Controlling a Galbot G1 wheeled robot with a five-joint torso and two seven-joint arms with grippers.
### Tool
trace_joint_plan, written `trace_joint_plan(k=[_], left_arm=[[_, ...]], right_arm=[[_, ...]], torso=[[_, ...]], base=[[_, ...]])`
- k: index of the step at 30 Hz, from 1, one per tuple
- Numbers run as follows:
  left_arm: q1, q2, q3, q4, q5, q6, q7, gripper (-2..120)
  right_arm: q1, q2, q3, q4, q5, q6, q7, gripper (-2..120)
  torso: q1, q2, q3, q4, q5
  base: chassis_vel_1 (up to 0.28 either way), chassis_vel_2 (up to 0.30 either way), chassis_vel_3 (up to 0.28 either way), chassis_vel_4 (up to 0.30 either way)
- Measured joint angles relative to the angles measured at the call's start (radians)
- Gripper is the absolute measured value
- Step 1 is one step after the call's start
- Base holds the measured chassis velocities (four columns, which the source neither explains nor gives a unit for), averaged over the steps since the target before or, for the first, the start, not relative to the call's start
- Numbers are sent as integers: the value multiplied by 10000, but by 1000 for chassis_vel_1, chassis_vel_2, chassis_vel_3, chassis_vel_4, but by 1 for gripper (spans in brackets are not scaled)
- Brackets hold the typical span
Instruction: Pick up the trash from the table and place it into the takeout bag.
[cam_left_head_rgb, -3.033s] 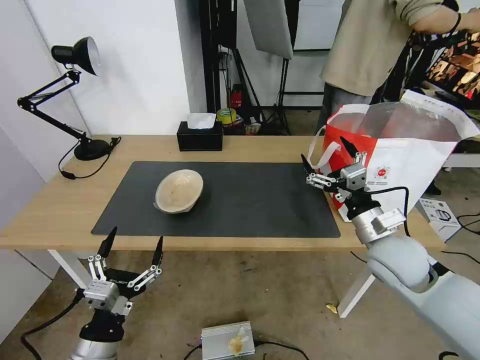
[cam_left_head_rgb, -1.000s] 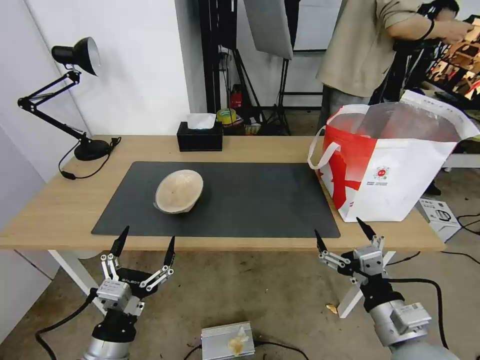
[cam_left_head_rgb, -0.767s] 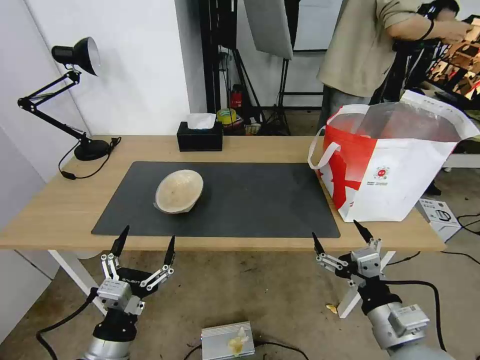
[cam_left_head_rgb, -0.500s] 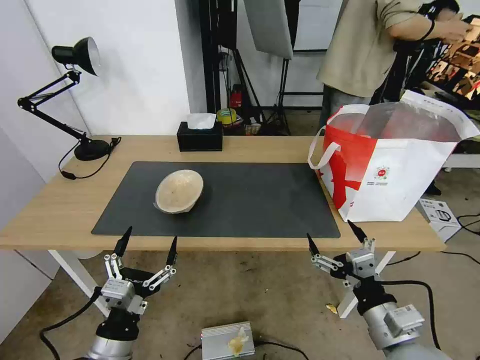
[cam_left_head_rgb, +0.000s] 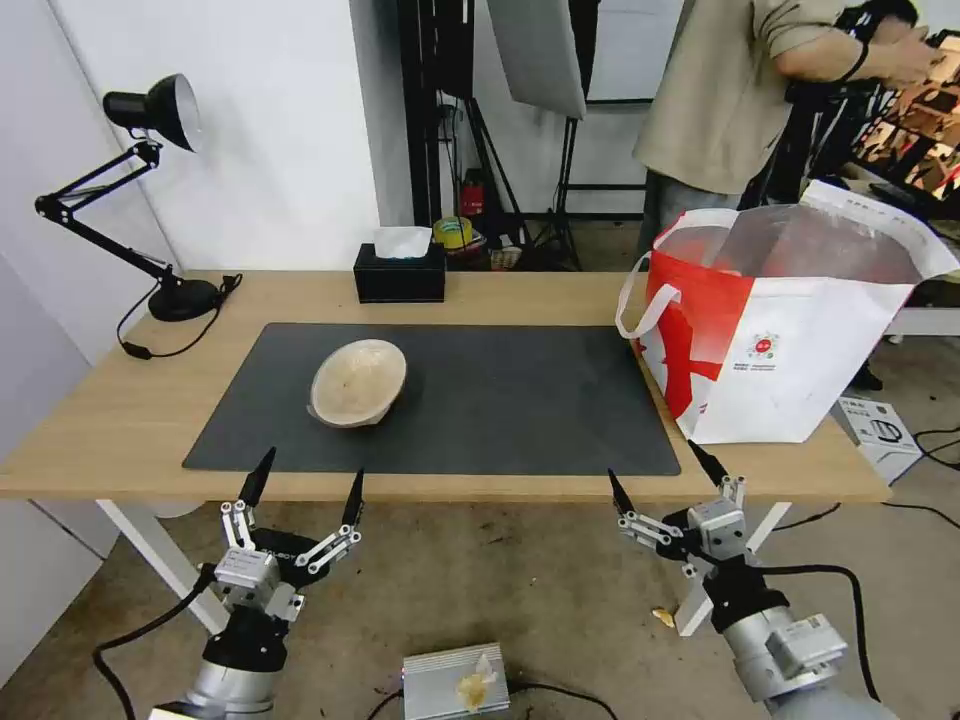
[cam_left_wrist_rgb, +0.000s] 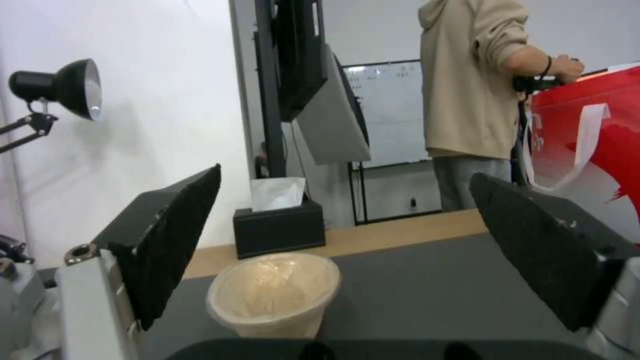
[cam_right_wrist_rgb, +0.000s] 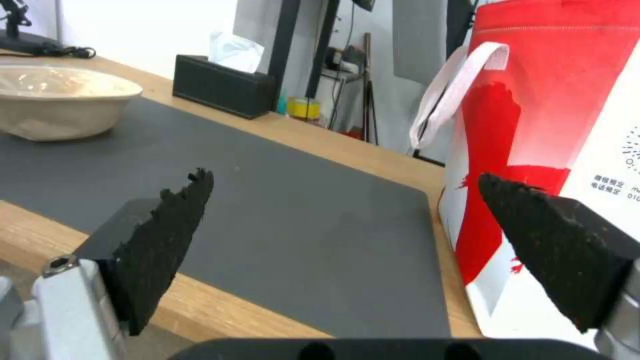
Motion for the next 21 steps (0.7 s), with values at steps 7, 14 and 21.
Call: trace_joint_plan(k=[7, 14, 21], left_arm=[[-626, 454, 6, 83, -153, 405, -91, 100], [-1749, 1295, 266, 595, -206, 813, -261, 100], [-2454, 2120, 613, 1161, -282, 1107, -459, 100]], right_arm=[[2, -3, 0, -5, 0, 2, 0, 100], [3, -3, -1, -6, 0, 2, 1, 100], [3, -4, 0, -6, 3, 2, 2, 100]], torso=[[0, 0, 0, 0, -1], [0, 0, 1, 0, 0], [1, 0, 1, -1, -1]], base=[[0, 0, 0, 0], [0, 0, 0, 0], [0, 0, 0, 0]])
